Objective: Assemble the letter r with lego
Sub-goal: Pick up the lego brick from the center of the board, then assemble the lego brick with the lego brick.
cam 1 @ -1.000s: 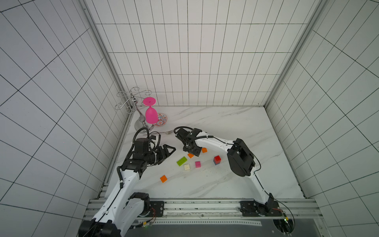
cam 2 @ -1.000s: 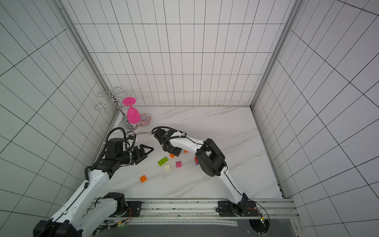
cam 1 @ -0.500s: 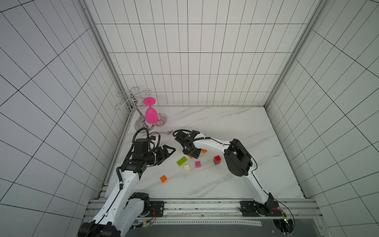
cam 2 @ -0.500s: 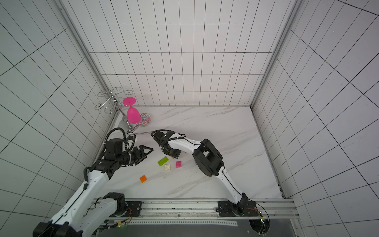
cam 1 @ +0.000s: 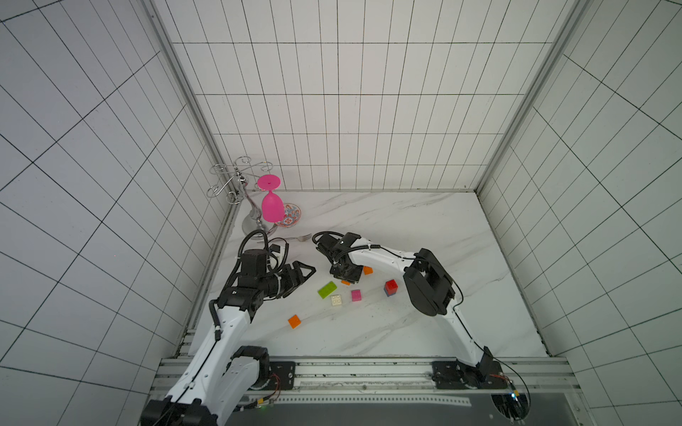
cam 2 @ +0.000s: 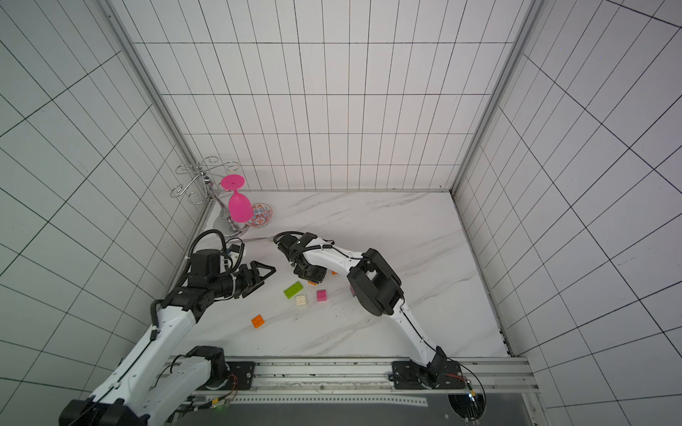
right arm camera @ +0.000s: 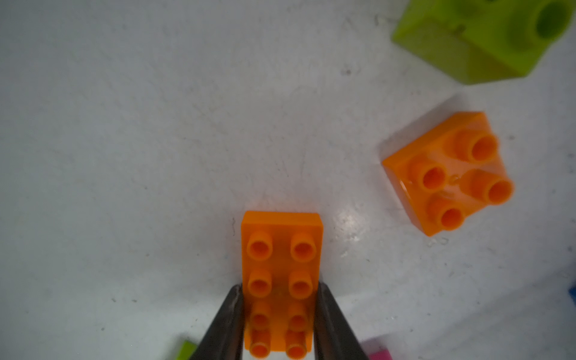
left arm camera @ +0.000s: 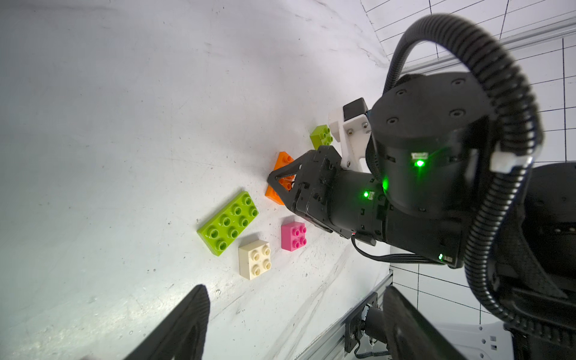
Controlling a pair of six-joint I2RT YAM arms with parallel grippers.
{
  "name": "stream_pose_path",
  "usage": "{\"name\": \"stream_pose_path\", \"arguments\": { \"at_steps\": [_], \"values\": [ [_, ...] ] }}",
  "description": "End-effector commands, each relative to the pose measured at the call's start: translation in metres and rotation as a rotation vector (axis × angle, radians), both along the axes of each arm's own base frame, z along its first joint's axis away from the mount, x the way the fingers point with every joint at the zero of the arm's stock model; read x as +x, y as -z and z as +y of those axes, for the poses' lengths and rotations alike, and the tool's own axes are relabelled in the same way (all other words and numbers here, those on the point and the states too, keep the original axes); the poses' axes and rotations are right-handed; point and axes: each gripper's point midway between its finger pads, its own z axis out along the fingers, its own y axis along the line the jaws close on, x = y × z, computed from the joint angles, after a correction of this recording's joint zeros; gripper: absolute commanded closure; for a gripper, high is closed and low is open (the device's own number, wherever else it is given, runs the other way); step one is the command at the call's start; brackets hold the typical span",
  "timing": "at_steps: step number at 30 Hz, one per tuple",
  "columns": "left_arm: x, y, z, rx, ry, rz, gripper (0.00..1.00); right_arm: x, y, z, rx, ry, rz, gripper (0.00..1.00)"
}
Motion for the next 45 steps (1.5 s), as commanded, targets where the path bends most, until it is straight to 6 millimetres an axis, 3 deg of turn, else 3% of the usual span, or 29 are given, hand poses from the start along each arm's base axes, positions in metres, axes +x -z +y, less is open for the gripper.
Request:
{"name": "stream_pose_path", "arguments": {
  "at_steps": [1,6,8,12,14,18,25,31,35,45],
  "values": [
    [0.009,-0.018,0.002,0.013,-0.001,-0.068,0.20,0.012,-0.029,0.006,0.047,-0.166,-0.060,1.00],
    [0.025,-0.024,0.003,0.042,-0.041,-0.088,0.19,0.019,-0.092,0.009,0.188,-0.465,-0.267,1.00],
    [0.034,-0.027,-0.001,0.122,-0.059,-0.104,0.19,0.017,-0.112,-0.009,0.229,-0.520,-0.338,1.00],
    [0.048,-0.027,-0.030,0.180,-0.028,-0.106,0.19,0.013,-0.122,-0.059,0.243,-0.566,-0.397,1.00],
    [0.058,-0.026,-0.051,0.119,0.012,-0.089,0.19,0.006,-0.120,-0.066,0.278,-0.693,-0.407,1.00],
    [0.082,-0.015,-0.081,0.034,0.072,-0.045,0.19,-0.010,-0.099,-0.088,0.189,-0.799,-0.223,1.00],
    [0.120,0.006,-0.118,0.018,0.140,0.011,0.22,-0.006,-0.072,-0.121,-0.011,-0.730,-0.104,1.00],
    [0.138,0.039,-0.131,0.020,0.156,0.092,0.27,-0.004,-0.049,-0.115,-0.022,-0.712,-0.020,1.00],
    [0.136,0.058,-0.140,0.034,0.184,0.126,0.28,-0.001,-0.042,-0.105,0.010,-0.702,0.006,1.00],
    [0.127,0.087,-0.133,0.076,0.175,0.156,0.34,-0.003,-0.025,-0.096,0.020,-0.645,0.067,1.00]
  ]
}}
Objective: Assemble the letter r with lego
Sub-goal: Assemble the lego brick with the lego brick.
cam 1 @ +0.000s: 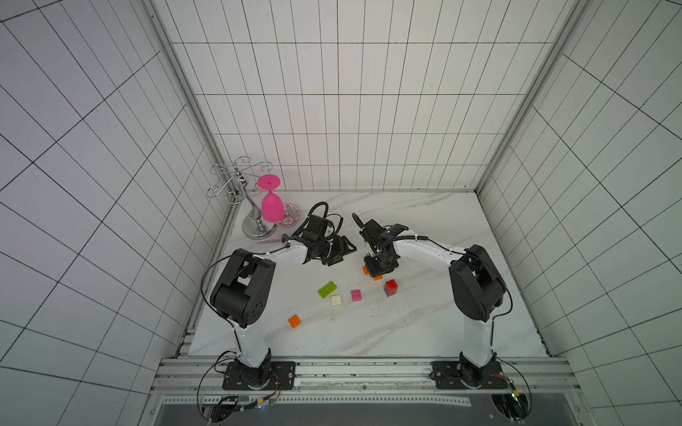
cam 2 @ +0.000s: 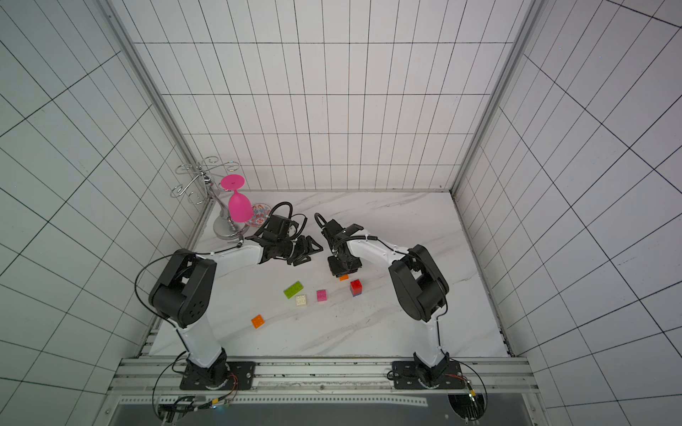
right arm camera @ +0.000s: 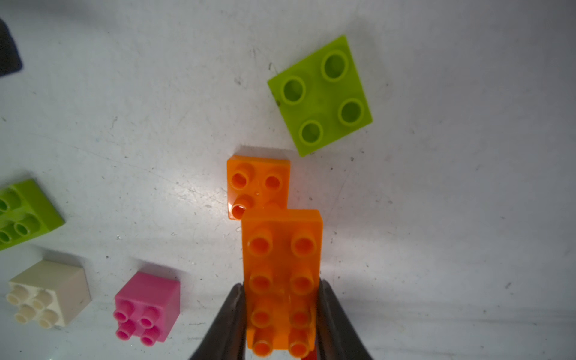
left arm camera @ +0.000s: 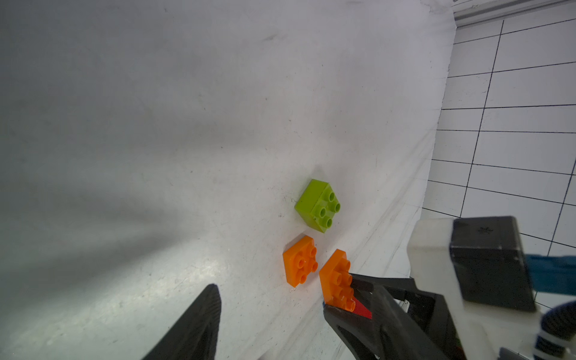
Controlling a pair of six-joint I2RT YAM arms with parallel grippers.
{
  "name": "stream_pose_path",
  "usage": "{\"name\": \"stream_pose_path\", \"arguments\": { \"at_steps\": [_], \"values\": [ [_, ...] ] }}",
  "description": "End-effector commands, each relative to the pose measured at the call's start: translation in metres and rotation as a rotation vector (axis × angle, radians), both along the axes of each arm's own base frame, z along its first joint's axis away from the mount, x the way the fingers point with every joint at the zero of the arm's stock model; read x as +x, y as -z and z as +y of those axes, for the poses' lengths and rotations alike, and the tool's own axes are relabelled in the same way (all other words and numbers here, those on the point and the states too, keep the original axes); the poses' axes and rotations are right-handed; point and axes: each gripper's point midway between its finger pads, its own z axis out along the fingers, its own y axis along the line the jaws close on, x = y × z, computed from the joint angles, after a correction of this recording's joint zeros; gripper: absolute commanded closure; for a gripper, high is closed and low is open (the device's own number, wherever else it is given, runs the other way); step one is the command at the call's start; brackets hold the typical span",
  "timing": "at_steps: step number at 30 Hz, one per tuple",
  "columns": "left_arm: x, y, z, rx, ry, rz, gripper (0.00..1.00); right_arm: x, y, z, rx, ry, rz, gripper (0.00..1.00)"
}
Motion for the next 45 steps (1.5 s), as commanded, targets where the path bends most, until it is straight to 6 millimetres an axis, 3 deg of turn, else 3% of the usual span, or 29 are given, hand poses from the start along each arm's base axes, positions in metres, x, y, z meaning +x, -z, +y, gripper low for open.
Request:
{"name": "stream_pose_path", "arguments": {
  "at_steps": [1,13,33,38,45],
  "values": [
    [0.000,0.008,0.001,0.003,0.001,-0.018,0.35,-0.005,0.002,0.006,-0.014,0.013,0.034,1.00],
    [-0.007,0.015,0.003,-0.010,0.013,-0.028,0.36,-0.011,0.009,0.012,-0.053,0.015,0.058,1.00],
    [-0.009,0.010,0.007,-0.026,0.004,-0.044,0.36,-0.036,0.031,-0.009,-0.214,0.005,0.117,1.00],
    [-0.009,0.003,0.014,-0.042,-0.022,-0.062,0.36,-0.036,0.034,-0.008,-0.207,-0.022,0.112,1.00],
    [-0.009,-0.014,0.041,-0.075,-0.104,-0.099,0.36,-0.037,0.039,0.000,-0.178,-0.107,0.134,1.00]
  ]
}}
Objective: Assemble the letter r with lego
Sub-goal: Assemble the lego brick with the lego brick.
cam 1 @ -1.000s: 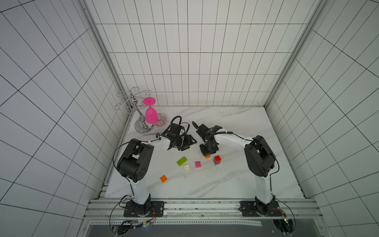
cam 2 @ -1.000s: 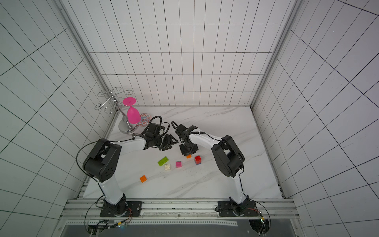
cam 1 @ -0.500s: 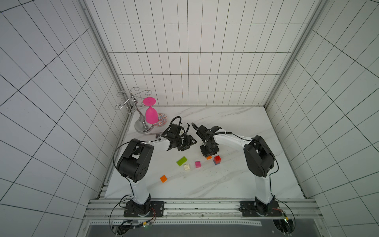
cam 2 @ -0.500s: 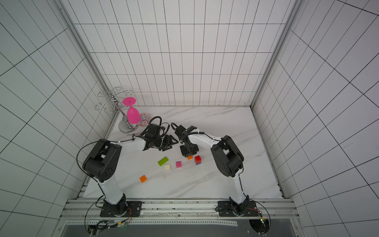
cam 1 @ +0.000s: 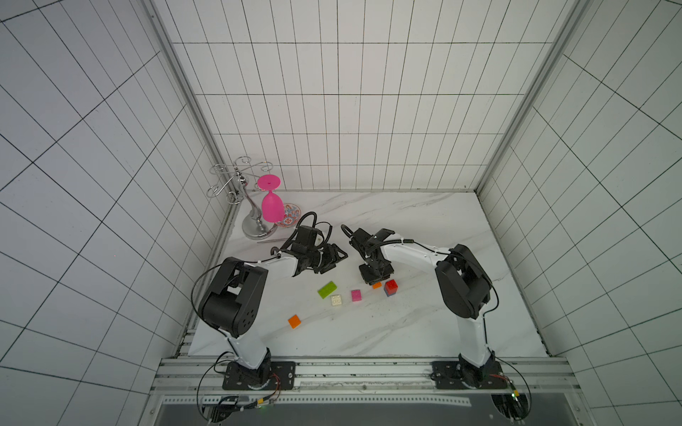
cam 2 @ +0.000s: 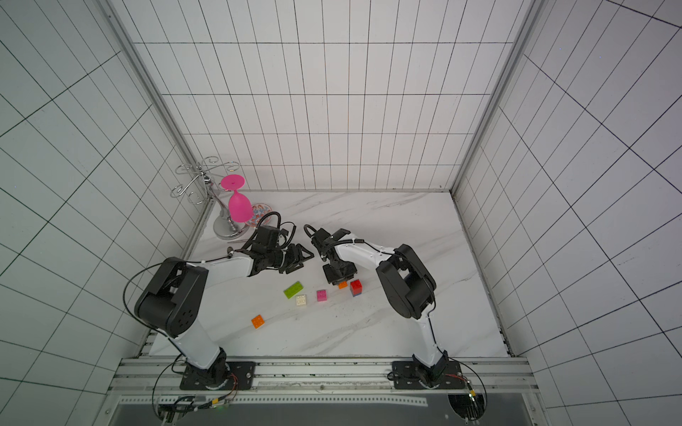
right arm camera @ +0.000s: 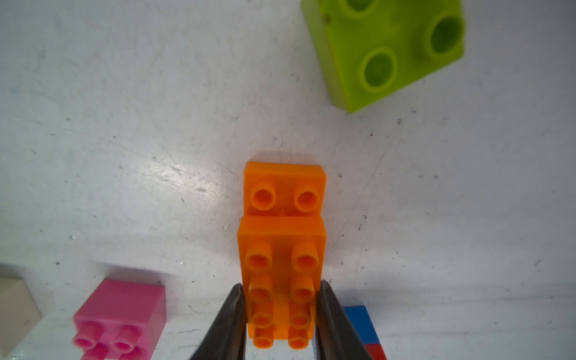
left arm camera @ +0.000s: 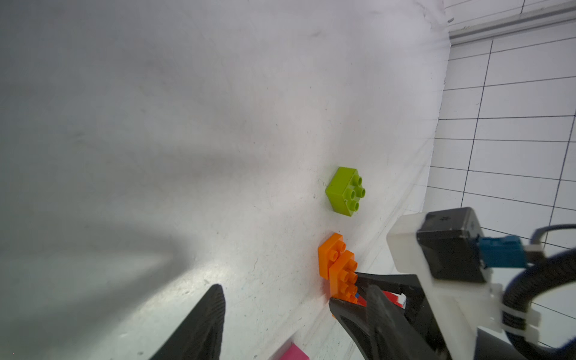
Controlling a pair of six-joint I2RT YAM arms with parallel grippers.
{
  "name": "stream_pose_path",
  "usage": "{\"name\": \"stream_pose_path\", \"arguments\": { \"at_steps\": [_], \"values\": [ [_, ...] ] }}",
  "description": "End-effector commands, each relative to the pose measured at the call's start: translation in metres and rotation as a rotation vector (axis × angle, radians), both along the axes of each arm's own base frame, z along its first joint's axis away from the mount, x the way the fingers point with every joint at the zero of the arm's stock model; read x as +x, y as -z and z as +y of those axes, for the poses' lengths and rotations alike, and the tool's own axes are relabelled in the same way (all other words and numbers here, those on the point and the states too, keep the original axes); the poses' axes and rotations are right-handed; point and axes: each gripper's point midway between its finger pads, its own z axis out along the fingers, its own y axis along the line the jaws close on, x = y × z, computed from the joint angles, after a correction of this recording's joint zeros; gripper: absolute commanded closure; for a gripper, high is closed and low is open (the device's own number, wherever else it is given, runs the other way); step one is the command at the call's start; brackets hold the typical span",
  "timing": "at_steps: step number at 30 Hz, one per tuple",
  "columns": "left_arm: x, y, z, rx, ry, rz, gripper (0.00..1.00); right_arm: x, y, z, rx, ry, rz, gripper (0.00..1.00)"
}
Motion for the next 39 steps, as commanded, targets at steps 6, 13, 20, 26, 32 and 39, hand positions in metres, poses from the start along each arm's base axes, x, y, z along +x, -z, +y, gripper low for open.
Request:
{"name": "stream_pose_path", "arguments": {
  "at_steps": [6,13,20,26,32,39],
  "values": [
    [0.002,-0.029,0.011,-0.040,-0.044,-0.078,0.36,-0.018,0.023,-0.003,-0.032,-0.172,0.109,1.00],
    [0.000,-0.034,0.016,-0.027,-0.062,-0.098,0.36,-0.014,0.021,-0.002,-0.052,-0.240,0.126,1.00],
    [-0.003,-0.032,0.020,-0.017,-0.072,-0.100,0.37,-0.016,0.027,-0.003,-0.081,-0.287,0.176,1.00],
    [-0.006,-0.039,0.025,-0.011,-0.084,-0.123,0.38,-0.018,0.034,-0.003,-0.088,-0.297,0.196,1.00],
    [-0.008,-0.043,0.027,-0.005,-0.084,-0.136,0.38,-0.010,0.030,-0.002,-0.084,-0.288,0.146,1.00],
    [-0.011,-0.045,0.028,-0.009,-0.085,-0.139,0.38,0.005,0.014,0.004,0.022,-0.222,0.058,0.72]
  ]
}}
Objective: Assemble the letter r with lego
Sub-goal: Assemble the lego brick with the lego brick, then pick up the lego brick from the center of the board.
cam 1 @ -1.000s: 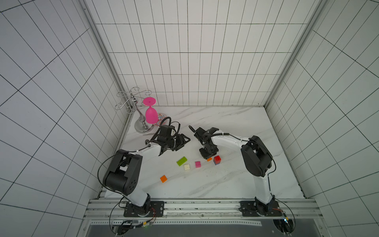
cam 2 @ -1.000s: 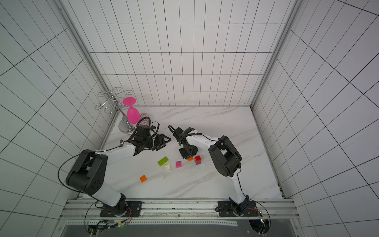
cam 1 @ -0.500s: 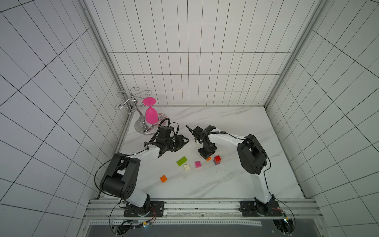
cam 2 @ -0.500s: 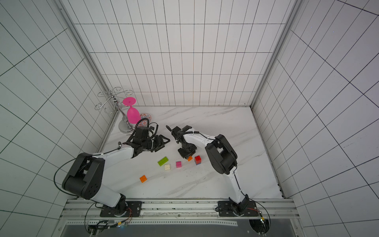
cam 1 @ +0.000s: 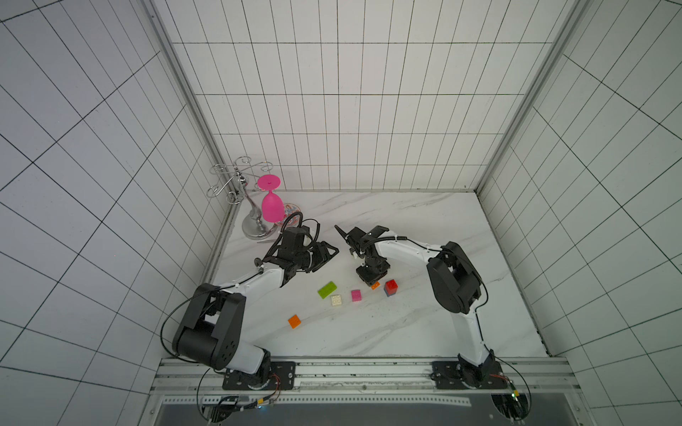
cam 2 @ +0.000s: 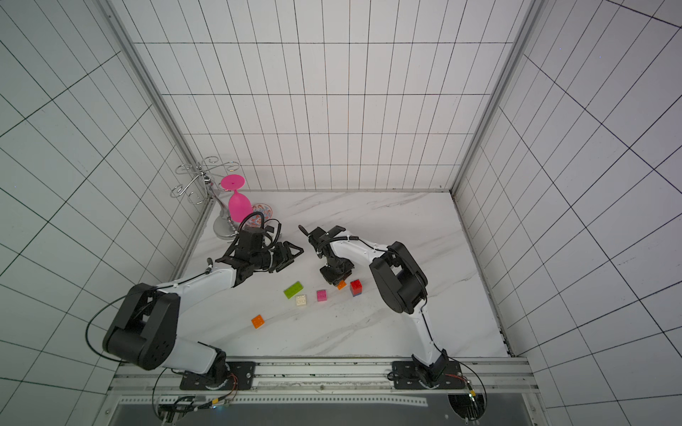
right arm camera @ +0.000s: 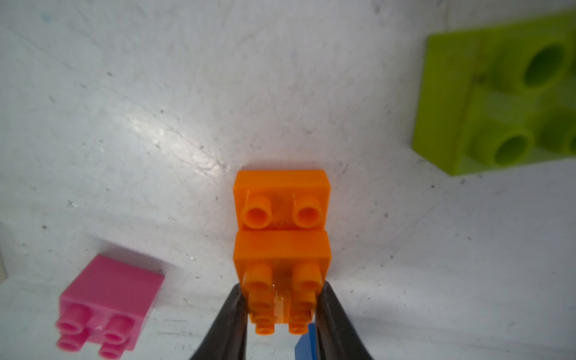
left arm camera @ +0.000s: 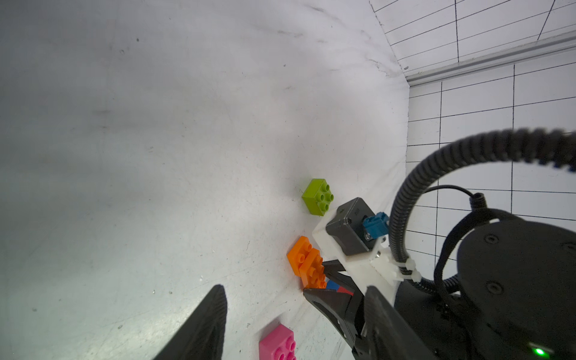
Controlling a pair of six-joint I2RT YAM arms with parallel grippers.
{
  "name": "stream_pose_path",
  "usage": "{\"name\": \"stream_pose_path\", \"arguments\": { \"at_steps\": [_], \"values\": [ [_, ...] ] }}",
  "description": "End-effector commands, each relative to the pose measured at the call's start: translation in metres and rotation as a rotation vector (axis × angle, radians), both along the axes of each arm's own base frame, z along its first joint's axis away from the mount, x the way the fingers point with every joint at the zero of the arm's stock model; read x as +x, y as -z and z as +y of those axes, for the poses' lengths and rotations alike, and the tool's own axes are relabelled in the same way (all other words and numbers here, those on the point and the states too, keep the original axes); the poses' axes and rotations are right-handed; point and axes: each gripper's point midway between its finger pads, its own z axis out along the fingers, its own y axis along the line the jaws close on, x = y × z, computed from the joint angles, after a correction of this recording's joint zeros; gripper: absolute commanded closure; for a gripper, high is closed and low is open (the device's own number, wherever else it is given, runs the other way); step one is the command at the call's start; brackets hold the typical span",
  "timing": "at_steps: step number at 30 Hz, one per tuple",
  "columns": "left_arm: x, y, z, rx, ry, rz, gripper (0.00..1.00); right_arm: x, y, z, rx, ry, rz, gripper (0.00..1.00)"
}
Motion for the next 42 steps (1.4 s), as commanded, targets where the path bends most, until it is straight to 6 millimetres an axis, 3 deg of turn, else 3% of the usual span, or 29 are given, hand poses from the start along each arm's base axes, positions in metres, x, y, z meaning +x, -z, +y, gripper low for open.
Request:
{"name": "stream_pose_path", "arguments": {
  "at_steps": [1,3,5,10,20,26,31,35,39,42],
  "values": [
    [-0.002,-0.004,0.004,0.005,-0.011,-0.020,0.38,0.002,0.007,0.000,0.046,0.028,-0.004,0.64],
    [-0.003,-0.005,0.004,0.005,-0.012,-0.020,0.38,0.004,0.003,0.004,0.083,0.032,-0.024,0.49],
    [-0.003,-0.005,0.004,0.006,-0.013,-0.020,0.38,0.004,0.001,0.007,0.116,0.031,-0.036,0.41],
    [-0.004,-0.005,0.005,0.006,-0.015,-0.018,0.38,0.004,0.001,0.008,0.162,0.034,-0.081,0.41],
    [-0.005,-0.002,0.006,0.008,-0.015,-0.011,0.38,0.005,0.004,0.009,0.269,0.034,-0.187,0.59],
    [-0.007,-0.003,0.005,0.003,-0.009,-0.010,0.38,0.003,0.001,0.009,0.279,0.031,-0.190,0.87],
    [-0.007,-0.019,0.006,-0.021,-0.004,-0.026,0.37,0.007,-0.028,0.015,0.336,0.003,-0.237,1.00],
    [-0.012,-0.043,0.012,-0.045,0.010,-0.045,0.28,0.005,-0.070,0.026,0.420,-0.084,-0.303,1.00],
    [-0.027,-0.072,0.018,-0.075,0.043,-0.072,0.14,-0.008,-0.110,0.038,0.478,-0.206,-0.325,1.00],
    [-0.041,-0.094,0.015,-0.120,0.094,-0.098,0.14,-0.023,-0.137,0.048,0.527,-0.292,-0.347,1.00]
  ]
}}
